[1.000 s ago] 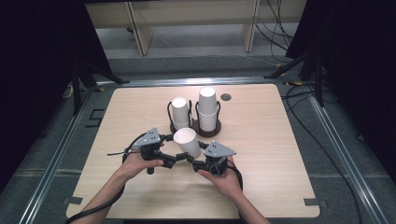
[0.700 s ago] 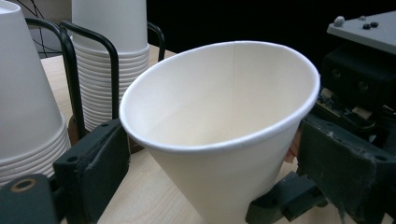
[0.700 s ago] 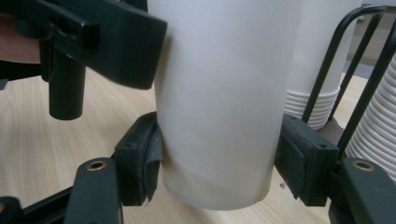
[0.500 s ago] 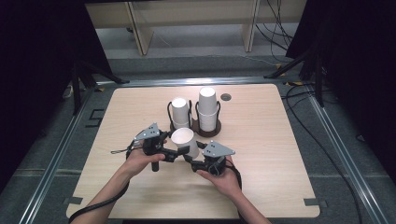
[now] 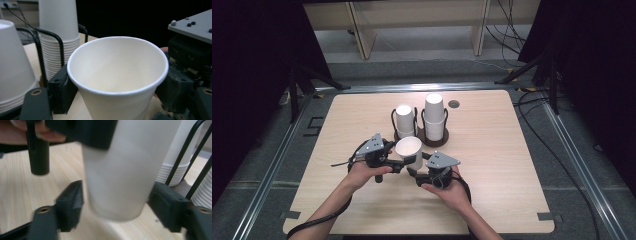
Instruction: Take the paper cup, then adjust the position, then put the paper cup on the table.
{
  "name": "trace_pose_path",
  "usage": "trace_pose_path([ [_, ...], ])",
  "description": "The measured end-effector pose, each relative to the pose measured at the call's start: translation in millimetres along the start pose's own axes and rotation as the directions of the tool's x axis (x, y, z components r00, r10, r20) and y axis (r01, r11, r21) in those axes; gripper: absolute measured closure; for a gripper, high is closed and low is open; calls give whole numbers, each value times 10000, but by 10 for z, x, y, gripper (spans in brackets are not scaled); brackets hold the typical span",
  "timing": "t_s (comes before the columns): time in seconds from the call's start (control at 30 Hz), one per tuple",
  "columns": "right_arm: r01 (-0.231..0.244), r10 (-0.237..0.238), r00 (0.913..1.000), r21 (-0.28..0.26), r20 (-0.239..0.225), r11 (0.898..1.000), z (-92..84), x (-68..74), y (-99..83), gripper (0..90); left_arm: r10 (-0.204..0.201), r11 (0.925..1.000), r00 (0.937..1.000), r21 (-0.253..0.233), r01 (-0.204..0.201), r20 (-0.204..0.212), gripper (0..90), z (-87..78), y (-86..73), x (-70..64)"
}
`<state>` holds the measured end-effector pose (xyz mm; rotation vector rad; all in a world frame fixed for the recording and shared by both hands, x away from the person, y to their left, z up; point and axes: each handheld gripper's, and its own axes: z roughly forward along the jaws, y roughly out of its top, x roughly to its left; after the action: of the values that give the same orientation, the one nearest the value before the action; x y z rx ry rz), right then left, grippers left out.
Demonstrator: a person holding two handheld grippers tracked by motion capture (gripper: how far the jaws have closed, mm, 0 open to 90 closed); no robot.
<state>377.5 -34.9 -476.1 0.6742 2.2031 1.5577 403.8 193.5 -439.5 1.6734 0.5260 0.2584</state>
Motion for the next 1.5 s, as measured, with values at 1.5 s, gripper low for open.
trace_pose_path([
  [1.5,-1691,1638,9312,-119,3257,9855,-1130,-678,-360,153,486,9985,9580,392,-391,-2825,245,72,-267,9],
])
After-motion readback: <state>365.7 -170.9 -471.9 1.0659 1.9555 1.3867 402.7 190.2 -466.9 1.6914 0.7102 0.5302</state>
